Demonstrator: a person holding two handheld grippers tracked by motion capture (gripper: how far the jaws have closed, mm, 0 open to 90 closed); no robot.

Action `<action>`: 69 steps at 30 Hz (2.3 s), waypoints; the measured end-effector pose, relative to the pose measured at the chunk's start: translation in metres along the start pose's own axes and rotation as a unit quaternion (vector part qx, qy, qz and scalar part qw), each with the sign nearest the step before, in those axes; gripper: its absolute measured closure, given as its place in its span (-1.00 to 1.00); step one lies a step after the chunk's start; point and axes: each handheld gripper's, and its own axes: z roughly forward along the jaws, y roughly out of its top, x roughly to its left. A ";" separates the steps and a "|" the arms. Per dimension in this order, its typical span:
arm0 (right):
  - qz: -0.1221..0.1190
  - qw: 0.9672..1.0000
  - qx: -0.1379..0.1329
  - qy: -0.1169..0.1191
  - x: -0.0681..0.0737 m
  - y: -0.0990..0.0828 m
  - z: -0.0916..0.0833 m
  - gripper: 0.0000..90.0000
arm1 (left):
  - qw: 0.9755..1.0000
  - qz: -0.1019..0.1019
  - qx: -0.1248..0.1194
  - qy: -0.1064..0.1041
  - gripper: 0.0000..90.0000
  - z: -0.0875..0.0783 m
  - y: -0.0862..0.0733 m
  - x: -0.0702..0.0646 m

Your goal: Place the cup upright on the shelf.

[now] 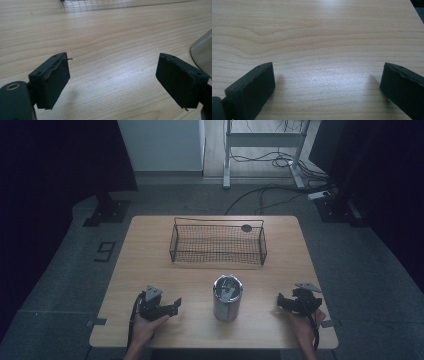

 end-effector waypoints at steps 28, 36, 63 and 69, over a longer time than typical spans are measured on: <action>-0.005 1.000 -0.006 0.003 0.000 -0.001 -0.001 -0.93 | 1.000 0.016 -0.009 -0.008 -0.72 -0.003 0.002 -0.009; -0.005 1.000 -0.007 0.004 0.000 -0.001 -0.002 -0.91 | 1.000 0.018 -0.009 -0.020 -0.72 -0.007 0.008 -0.019; 0.000 1.000 -0.008 0.000 0.000 -0.001 -0.002 -0.89 | 0.994 0.067 -0.025 -0.086 -0.78 -0.014 0.032 -0.065; 0.000 1.000 -0.008 0.000 0.000 -0.001 -0.002 -0.89 | 0.992 0.077 -0.024 -0.098 -0.82 -0.013 0.033 -0.073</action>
